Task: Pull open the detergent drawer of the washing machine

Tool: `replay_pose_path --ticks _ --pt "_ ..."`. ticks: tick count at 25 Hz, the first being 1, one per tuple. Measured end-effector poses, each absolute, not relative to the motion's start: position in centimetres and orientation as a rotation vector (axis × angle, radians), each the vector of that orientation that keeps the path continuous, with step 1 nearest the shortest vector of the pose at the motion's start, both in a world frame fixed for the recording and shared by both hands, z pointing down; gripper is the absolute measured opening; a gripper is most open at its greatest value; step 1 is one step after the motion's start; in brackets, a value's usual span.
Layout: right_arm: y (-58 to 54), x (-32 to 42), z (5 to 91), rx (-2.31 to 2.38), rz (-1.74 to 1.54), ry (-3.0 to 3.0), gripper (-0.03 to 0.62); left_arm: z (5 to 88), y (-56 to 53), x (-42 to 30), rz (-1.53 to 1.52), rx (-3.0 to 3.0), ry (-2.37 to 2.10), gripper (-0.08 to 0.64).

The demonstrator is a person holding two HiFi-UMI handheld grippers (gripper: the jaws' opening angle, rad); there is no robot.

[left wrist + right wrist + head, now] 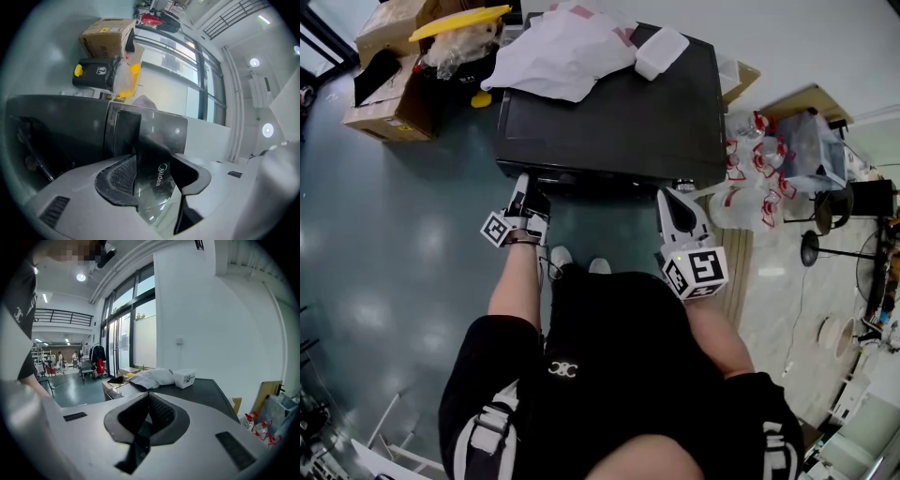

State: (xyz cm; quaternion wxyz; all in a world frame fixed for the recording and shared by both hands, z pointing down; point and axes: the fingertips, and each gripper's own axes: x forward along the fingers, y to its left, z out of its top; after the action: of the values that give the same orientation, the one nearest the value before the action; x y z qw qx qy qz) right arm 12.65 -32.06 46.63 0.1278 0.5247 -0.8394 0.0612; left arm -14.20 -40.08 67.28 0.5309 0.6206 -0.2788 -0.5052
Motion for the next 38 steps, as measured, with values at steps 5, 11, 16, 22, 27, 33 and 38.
replay_pose_path --ticks 5,11,16,22,27,33,38 --pt "-32.6 13.7 46.8 1.531 0.188 -2.436 0.002 67.5 -40.3 -14.1 -1.217 1.5 -0.66 0.206" --pt "-32.9 13.9 46.9 1.521 0.194 -2.43 0.002 67.8 -40.2 -14.2 -1.247 1.502 -0.664 0.189" --pt "-33.5 14.3 46.9 1.509 0.181 -2.424 0.002 67.8 -40.2 -14.1 -1.251 1.51 -0.66 0.181" --pt "-33.7 14.0 47.3 1.484 0.18 -2.419 0.002 67.8 -40.1 -14.1 -1.261 1.523 -0.662 0.172" --pt "-33.8 13.7 47.0 1.47 0.161 -2.421 0.002 67.8 -39.9 -14.1 -1.261 1.524 -0.652 0.163" --pt "-34.0 13.5 46.9 1.467 0.152 -2.416 0.002 67.9 -39.9 -14.2 -1.251 1.538 -0.657 0.158" --pt "-34.3 13.7 46.7 1.467 0.143 -2.413 0.002 67.9 -39.9 -14.1 -1.256 1.54 -0.656 0.155"
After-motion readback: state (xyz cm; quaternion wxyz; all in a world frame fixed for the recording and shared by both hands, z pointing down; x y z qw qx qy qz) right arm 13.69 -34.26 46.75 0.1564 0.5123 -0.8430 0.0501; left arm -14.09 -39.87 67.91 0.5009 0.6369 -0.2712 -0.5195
